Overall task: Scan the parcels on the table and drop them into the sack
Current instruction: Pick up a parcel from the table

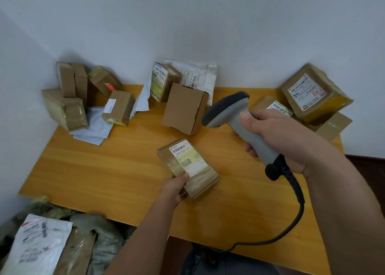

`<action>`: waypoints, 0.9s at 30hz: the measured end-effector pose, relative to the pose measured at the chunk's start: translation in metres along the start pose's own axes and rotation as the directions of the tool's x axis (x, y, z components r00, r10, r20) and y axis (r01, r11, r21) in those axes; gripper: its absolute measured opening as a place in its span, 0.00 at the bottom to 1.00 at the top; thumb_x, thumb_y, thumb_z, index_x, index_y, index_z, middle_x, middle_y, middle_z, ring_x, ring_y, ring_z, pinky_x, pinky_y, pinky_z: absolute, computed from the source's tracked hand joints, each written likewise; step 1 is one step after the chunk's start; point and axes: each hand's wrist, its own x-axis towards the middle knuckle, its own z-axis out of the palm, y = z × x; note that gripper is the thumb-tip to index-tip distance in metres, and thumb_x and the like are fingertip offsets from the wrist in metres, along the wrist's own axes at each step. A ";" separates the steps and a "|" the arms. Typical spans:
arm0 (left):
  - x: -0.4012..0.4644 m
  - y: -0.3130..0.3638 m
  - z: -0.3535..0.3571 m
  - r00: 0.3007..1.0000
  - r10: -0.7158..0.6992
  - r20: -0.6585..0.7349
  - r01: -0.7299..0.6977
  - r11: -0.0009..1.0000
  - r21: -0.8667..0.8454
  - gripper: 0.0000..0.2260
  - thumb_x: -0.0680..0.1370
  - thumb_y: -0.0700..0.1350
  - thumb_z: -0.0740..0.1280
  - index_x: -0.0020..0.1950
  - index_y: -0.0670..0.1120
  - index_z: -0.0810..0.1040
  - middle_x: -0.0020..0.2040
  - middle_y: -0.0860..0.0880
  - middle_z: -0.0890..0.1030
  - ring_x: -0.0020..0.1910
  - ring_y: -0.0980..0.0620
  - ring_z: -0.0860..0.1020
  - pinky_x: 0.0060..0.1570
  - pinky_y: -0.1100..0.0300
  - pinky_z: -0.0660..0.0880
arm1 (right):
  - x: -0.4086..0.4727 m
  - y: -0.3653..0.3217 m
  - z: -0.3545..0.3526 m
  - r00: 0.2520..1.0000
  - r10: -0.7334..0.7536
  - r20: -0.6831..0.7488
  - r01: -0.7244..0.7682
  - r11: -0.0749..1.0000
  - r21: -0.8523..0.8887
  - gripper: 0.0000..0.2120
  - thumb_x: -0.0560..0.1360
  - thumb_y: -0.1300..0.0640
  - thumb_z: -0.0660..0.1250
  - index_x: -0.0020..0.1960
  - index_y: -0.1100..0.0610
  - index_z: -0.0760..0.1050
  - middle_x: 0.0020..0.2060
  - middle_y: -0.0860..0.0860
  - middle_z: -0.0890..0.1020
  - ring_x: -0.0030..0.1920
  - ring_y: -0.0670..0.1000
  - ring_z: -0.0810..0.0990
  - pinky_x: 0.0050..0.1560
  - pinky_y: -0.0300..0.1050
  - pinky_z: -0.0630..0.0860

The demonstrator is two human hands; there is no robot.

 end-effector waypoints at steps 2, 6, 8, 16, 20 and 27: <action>0.001 -0.001 0.001 1.000 0.003 -0.006 -0.003 1.000 -0.009 0.13 0.77 0.40 0.71 0.60 0.38 0.75 0.49 0.42 0.80 0.44 0.43 0.79 0.33 0.52 0.75 | -0.002 0.000 -0.002 1.000 -0.012 -0.003 0.012 1.000 0.001 0.15 0.82 0.49 0.59 0.54 0.59 0.77 0.41 0.57 0.79 0.29 0.46 0.77 0.31 0.38 0.76; 0.001 -0.007 0.001 1.000 0.007 0.021 -0.006 0.997 -0.076 0.14 0.78 0.40 0.70 0.62 0.38 0.75 0.51 0.41 0.81 0.46 0.42 0.79 0.35 0.50 0.76 | -0.004 0.003 -0.001 0.999 -0.032 -0.006 0.032 0.997 0.069 0.13 0.82 0.50 0.59 0.55 0.58 0.76 0.43 0.54 0.80 0.31 0.46 0.77 0.34 0.41 0.76; -0.004 -0.015 -0.001 0.998 0.001 0.056 0.007 0.989 -0.147 0.13 0.79 0.40 0.68 0.63 0.40 0.74 0.51 0.42 0.81 0.47 0.43 0.79 0.39 0.49 0.77 | -0.002 0.007 0.001 1.000 -0.019 -0.012 0.020 0.995 0.102 0.14 0.82 0.50 0.59 0.55 0.59 0.77 0.44 0.55 0.80 0.32 0.48 0.77 0.36 0.44 0.76; -0.012 -0.050 -0.077 0.977 0.083 -0.199 -0.170 0.865 -0.471 0.16 0.79 0.44 0.69 0.64 0.45 0.72 0.57 0.46 0.79 0.53 0.44 0.79 0.48 0.49 0.78 | 0.014 0.017 0.057 0.988 0.086 0.128 -0.083 0.996 -0.029 0.18 0.82 0.47 0.58 0.54 0.62 0.77 0.35 0.57 0.78 0.31 0.50 0.76 0.31 0.40 0.74; -0.015 -0.062 -0.149 0.856 0.049 -0.515 -0.346 0.794 -0.500 0.24 0.77 0.50 0.70 0.70 0.44 0.70 0.64 0.45 0.78 0.59 0.42 0.77 0.59 0.44 0.76 | 0.005 0.007 0.112 0.964 0.030 0.265 -0.007 0.996 -0.086 0.16 0.81 0.47 0.61 0.56 0.60 0.76 0.39 0.56 0.77 0.28 0.44 0.76 0.29 0.36 0.74; -0.024 -0.088 -0.273 0.628 -0.185 -0.756 -0.411 0.746 -0.524 0.24 0.82 0.54 0.60 0.72 0.40 0.67 0.69 0.41 0.73 0.66 0.39 0.72 0.65 0.45 0.71 | -0.016 -0.012 0.204 0.924 -0.029 0.380 0.111 0.974 -0.196 0.18 0.79 0.46 0.63 0.56 0.60 0.76 0.40 0.56 0.78 0.31 0.45 0.77 0.32 0.38 0.75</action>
